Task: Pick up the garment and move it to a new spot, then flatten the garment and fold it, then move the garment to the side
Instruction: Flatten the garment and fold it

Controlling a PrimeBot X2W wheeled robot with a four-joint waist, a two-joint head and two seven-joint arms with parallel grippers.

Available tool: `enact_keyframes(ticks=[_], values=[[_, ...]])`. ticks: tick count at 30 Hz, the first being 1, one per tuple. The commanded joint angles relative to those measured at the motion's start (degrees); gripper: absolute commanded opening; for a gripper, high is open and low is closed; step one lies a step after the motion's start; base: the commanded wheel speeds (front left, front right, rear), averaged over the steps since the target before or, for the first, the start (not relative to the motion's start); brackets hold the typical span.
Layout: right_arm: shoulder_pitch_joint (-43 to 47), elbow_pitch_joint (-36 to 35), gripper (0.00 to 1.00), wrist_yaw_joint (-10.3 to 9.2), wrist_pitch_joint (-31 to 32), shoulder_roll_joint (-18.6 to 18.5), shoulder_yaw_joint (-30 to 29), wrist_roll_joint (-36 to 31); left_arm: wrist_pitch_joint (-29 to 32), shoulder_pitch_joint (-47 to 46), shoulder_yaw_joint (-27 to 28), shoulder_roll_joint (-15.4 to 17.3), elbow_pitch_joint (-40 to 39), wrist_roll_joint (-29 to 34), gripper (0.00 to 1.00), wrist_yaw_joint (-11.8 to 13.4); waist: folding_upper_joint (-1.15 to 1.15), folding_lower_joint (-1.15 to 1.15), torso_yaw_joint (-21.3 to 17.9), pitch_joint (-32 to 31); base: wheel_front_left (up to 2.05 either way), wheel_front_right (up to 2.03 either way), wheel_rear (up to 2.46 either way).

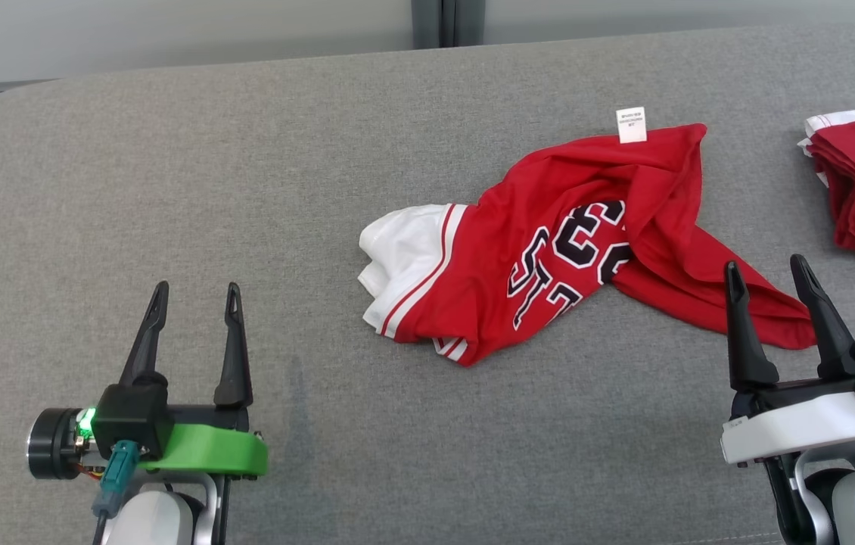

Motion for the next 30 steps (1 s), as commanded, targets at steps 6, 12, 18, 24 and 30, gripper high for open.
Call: enact_keyframes(ticks=[6, 12, 18, 24, 30], values=[[0.12, -0.46, 1.0, -0.07, 0.13, 0.02, -0.13, -0.17, -0.16, 0.37, -0.13, 0.53, -0.21, -0.18, 1.0, 0.44, 0.0, 0.0, 0.05, 0.33, 0.0, 0.0, 0.0], [-0.46, -0.89, 1.0, -0.07, 0.22, -0.17, -0.3, -0.12, -0.08, -1.55, -2.07, -0.17, -1.66, -0.05, 1.0, -1.26, 0.0, 0.0, 0.16, 1.36, 0.0, 0.0, 0.0], [-1.71, -1.38, 1.0, -0.07, 0.36, -0.67, 0.99, -0.05, 4.43, -5.87, -9.01, -2.05, 2.22, -1.22, 1.0, -6.24, 0.0, 0.0, -0.66, 4.14, 0.0, 0.0, 0.0], [-3.23, -0.34, 1.0, -0.07, -0.43, -1.0, 1.93, 0.73, 9.79, -9.81, -13.09, -3.33, 10.12, -4.04, 1.0, -8.37, 0.0, 0.0, -2.64, 6.83, 0.0, 0.0, 0.0], [-4.41, 0.86, 1.0, -0.07, -1.28, -0.97, 2.25, 1.3, 10.8, -13.57, -13.23, -3.45, 17.3, -7.16, 1.0, -9.44, 0.0, 0.0, -4.67, 8.66, 0.0, 0.0, 0.0]])
